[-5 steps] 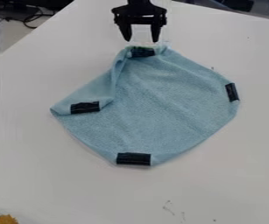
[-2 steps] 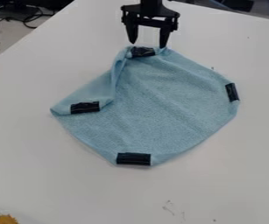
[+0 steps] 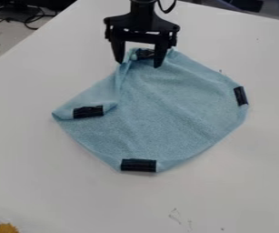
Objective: Unfold the cloth
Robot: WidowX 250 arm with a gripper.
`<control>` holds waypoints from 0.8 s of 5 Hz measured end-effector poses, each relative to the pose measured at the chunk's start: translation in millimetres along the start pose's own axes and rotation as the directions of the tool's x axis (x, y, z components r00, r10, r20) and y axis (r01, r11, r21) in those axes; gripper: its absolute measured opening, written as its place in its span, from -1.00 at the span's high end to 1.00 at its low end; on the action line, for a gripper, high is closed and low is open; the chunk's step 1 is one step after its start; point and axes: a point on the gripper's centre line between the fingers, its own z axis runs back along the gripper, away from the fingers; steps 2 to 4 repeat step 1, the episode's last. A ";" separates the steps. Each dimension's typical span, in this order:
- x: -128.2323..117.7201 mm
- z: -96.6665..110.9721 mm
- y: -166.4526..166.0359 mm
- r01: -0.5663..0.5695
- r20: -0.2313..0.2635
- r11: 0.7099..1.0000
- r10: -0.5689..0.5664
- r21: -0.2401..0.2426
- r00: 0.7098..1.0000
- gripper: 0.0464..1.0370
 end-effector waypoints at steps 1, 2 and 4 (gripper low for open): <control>-25.5 -9.8 -2.2 -0.015 -0.065 0.999 0.013 -0.034 0.998 -0.93; -25.5 -9.8 -2.2 -0.015 -0.065 0.999 0.013 -0.034 0.998 -0.93; -25.5 -9.8 -2.2 -0.015 -0.065 0.999 0.013 -0.034 0.998 -0.93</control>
